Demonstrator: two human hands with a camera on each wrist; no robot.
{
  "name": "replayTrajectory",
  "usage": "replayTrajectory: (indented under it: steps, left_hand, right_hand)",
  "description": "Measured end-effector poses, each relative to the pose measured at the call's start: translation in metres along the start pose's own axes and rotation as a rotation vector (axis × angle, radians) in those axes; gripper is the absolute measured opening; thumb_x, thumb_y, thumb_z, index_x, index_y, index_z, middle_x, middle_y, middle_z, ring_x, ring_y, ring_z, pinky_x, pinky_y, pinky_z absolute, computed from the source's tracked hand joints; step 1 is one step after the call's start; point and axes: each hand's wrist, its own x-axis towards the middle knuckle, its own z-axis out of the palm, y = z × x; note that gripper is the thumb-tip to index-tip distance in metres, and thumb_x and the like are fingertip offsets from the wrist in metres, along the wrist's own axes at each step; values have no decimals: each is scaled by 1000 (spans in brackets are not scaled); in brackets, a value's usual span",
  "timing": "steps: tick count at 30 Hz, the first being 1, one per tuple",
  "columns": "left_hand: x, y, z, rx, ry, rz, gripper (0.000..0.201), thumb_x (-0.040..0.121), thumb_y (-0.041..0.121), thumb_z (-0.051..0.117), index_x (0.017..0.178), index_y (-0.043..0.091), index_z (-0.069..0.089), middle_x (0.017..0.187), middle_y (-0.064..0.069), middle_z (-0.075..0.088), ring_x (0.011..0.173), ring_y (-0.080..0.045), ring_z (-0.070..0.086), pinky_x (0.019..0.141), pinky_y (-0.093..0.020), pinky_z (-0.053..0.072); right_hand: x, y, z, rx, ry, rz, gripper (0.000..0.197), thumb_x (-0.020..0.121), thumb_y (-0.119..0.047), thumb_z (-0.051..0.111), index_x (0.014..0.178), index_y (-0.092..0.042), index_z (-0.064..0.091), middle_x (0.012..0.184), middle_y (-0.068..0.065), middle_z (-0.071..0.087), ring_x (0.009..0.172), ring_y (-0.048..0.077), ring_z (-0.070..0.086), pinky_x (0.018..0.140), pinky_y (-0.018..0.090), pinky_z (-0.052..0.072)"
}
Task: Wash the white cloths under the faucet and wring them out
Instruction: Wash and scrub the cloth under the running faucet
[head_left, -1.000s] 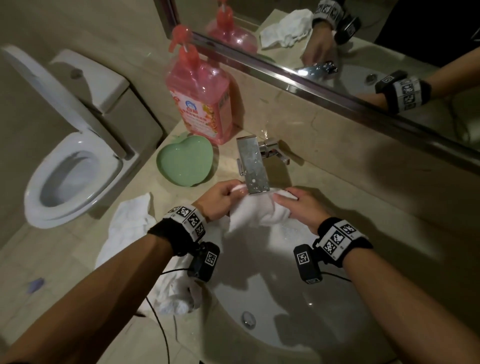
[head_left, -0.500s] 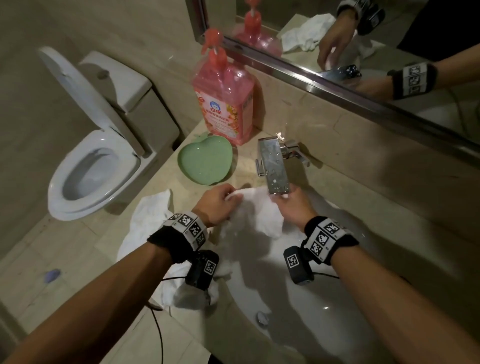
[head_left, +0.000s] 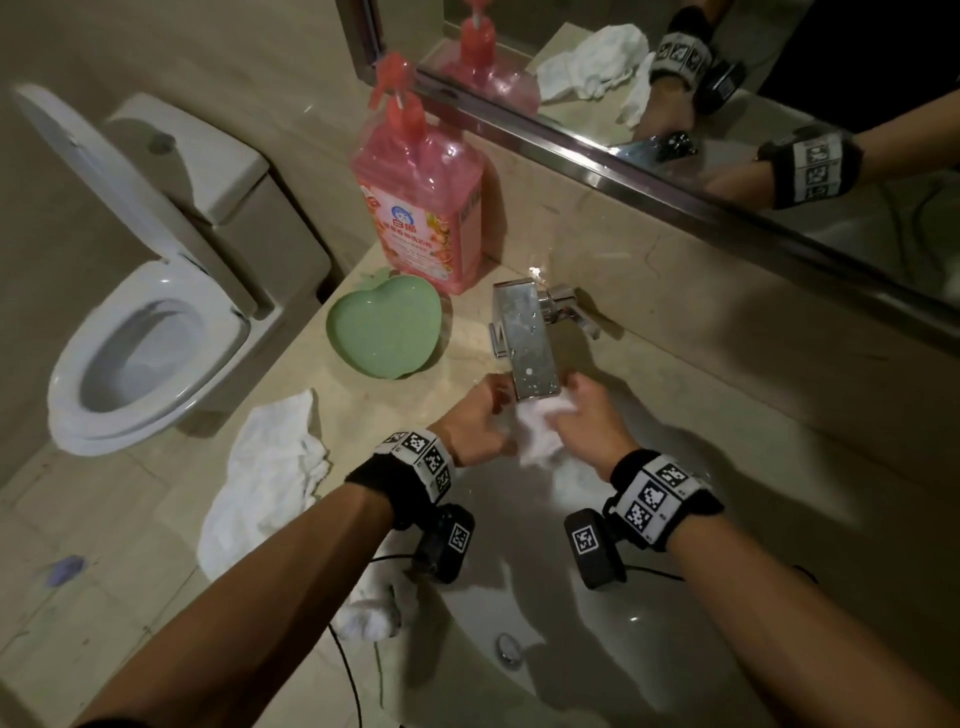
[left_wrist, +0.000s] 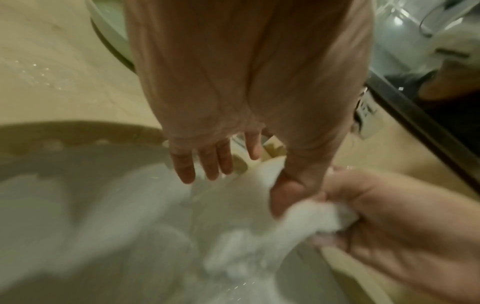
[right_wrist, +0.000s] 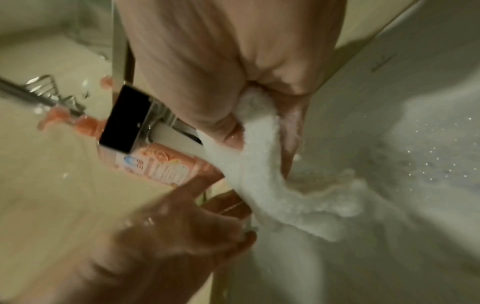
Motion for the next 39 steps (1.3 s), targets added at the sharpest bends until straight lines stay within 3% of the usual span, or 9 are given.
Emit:
replayTrajectory:
  steps: [3,8,14,19,26,29,34,37,39]
  left_hand:
    - [6,-4,14,-53,-112,70,90,56,8,91,133,16,46,126,2,58,114,-8,57,99,-19,43]
    - [18,3,23,147,61,88,52,72,26,83,120,23,62,115,2,68,106,-11,63,93,-29,50]
    - [14,17,12,640,111,230,34,90,20,64,122,9,64,126,-19,62,115,-34,57,98,-33,41]
    - [14,28,4,671,133,83,17,92,32,57,96,17,64,102,-10,68,82,-26,60,72,-30,47]
    - [31,19,15,567,128,-196,27,86,26,60,63,21,48,64,11,53,56,-13,49,47,-15,38]
    - [41,9,25,582,57,-230,16,83,31,64,88,16,66,85,7,67,76,-17,63,59,-15,44]
    - [46,12,27,533,-14,-282,19,85,34,29,72,23,37,97,-6,65,62,-12,45,67,-26,40]
    - [47,17,26,513,-85,-194,47,76,63,35,96,28,60,99,10,61,81,-13,55,79,-28,48]
    - [40,18,20,466,-130,-156,39,69,68,48,87,38,63,86,17,59,79,-11,58,75,-19,48]
  right_hand:
    - [3,2,-9,169,-37,-15,45,83,15,54,112,-18,64,107,8,70,100,27,68,84,48,60]
    - [2,10,-30,264,-120,-6,39,79,18,59,86,-21,56,89,5,60,85,22,60,66,36,51]
    - [2,16,-43,181,-364,230,65,70,3,86,120,-16,48,118,10,60,93,33,71,67,49,62]
    - [9,4,-11,-261,-293,-4,54,56,-26,97,103,-16,71,91,1,74,81,23,72,51,29,55]
    - [23,4,1,-1006,-160,-278,32,84,-37,76,101,-13,62,88,5,64,89,23,66,71,25,42]
    - [23,7,-2,-1098,-166,-334,16,91,-27,68,96,-13,65,75,-2,57,74,18,63,63,25,41]
    - [21,11,-3,-1304,-139,-455,18,99,-13,52,108,-11,67,96,5,72,86,22,70,67,29,50]
    - [24,10,-13,-1106,-173,-403,22,97,-24,63,118,-17,63,106,4,69,95,21,67,71,27,44]
    - [23,12,-24,-744,-222,-285,35,90,-27,71,121,-19,57,107,0,63,100,22,66,76,27,45]
